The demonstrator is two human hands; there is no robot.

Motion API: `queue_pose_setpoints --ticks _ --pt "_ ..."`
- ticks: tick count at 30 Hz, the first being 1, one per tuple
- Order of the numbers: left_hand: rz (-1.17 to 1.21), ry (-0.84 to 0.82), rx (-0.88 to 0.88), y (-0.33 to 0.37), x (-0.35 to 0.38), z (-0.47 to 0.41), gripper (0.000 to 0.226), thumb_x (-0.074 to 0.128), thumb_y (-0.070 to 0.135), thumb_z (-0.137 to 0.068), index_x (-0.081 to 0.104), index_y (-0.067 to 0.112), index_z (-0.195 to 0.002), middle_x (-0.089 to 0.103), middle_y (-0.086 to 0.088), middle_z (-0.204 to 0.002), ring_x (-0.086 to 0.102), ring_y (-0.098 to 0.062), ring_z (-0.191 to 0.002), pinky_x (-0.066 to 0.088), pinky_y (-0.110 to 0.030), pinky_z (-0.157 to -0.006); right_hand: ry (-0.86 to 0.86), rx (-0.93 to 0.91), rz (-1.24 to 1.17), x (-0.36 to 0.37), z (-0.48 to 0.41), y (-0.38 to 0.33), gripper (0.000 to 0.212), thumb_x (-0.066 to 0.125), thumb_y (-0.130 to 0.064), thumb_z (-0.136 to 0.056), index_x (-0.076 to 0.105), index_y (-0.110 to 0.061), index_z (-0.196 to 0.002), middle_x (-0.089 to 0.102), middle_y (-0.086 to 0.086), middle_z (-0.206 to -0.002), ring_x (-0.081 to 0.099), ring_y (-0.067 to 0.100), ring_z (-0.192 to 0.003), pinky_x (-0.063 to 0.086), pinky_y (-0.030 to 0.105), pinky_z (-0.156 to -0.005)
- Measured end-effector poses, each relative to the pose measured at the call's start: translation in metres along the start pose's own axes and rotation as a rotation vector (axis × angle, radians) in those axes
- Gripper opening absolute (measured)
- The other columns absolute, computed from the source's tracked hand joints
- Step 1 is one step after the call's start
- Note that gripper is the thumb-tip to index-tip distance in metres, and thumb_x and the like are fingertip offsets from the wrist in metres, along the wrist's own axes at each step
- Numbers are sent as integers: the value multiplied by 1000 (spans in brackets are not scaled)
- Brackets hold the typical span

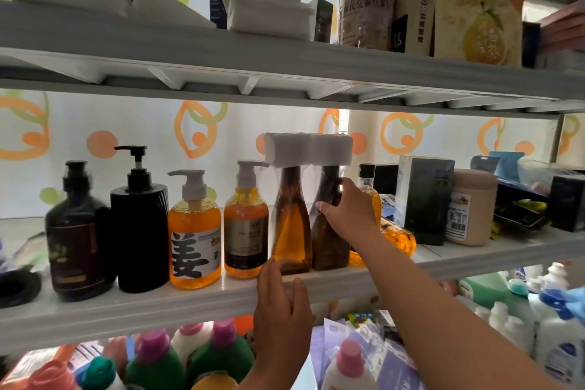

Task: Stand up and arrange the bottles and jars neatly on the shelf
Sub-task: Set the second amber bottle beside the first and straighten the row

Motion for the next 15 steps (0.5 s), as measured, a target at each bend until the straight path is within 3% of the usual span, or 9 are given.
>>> queue_pose_setpoints --ticks 2,4,7,9,12,15 --pt "0 -2 4 0 -1 -1 29 39 28 -97 27 48 -114 38 5 -141 56 -13 -99 53 -32 -82 4 -7 24 0 0 0 51 62 -31 -88 41 -12 -130 58 9 -126 57 25 -115 47 27 -89" --pt "3 0 3 -1 -1 0 30 38 26 -97 29 46 -117 36 5 -142 56 -8 -99 54 -30 -81 12 -27 31 -2 3 -2 52 61 -31 -88 40 -11 -133 57 8 -129 55 24 -117 45 27 -92" --pt "-6 11 61 5 1 5 30 42 20 -96 32 46 -106 29 9 -143 48 15 -92 42 -6 -66 61 -62 -35 -9 10 0 50 59 -27 -90 43 -11 -135 56 7 -131 53 22 -120 43 27 -97" --pt "-2 -2 149 14 8 13 26 44 24 -92 35 47 -99 29 12 -139 42 20 -97 40 -2 -62 162 -119 -99 -16 16 8 41 57 -24 -91 50 -13 -130 60 7 -126 59 22 -112 46 28 -92" --pt "-5 -113 200 28 26 23 24 42 29 -93 32 44 -109 28 17 -138 49 11 -94 41 0 -66 349 -168 -80 -32 25 37 24 56 -19 -91 60 -13 -113 66 7 -107 63 20 -95 50 25 -79" --pt "-13 -248 227 41 49 27 34 41 29 -96 27 44 -123 25 22 -141 54 6 -88 40 0 -67 423 -104 43 -51 30 77 26 62 -19 -86 59 -12 -110 61 9 -101 56 20 -94 39 24 -71"
Point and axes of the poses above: each hand's wrist, its own z-axis away from the middle knuckle, its own x-axis out of the palm, y = z × x, the point moved 5 cm from there along -z, towards the middle knuckle
